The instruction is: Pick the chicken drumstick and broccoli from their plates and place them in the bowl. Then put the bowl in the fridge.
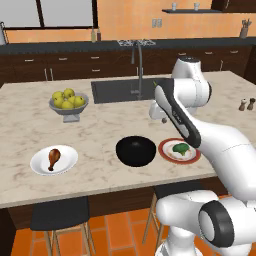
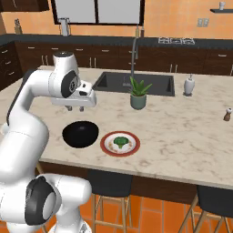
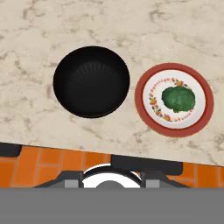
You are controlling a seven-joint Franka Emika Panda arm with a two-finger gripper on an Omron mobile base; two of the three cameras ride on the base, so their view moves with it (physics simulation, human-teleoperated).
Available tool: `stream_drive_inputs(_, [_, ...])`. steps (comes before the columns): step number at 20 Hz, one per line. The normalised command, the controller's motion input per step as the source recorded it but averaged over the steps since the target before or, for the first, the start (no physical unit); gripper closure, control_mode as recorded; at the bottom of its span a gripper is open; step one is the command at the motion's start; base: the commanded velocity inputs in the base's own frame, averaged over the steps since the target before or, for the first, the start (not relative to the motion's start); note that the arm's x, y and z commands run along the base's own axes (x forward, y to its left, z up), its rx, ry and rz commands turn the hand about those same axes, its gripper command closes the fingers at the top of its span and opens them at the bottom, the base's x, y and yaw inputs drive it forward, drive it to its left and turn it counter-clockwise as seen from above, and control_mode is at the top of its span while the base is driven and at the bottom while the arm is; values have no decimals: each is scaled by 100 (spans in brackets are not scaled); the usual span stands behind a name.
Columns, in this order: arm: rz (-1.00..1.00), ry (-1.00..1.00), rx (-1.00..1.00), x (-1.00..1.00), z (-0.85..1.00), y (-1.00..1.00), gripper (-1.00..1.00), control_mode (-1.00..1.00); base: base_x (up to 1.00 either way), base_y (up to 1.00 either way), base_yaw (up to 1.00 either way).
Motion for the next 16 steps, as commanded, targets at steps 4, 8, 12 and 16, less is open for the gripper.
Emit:
stream_drive_inputs(4, [-1,-2,0,-47,0,-14,-100,-100,0,0,0])
stream_drive_inputs(8, [-14,0,1,-42,-9,-61,-100,-100,0,0,0])
stream_drive_inputs(12, [-16,2,12,0,-12,-76,-100,-100,0,0,0])
stream_drive_inputs(16, [-17,3,19,4,-16,-67,-100,-100,0,0,0])
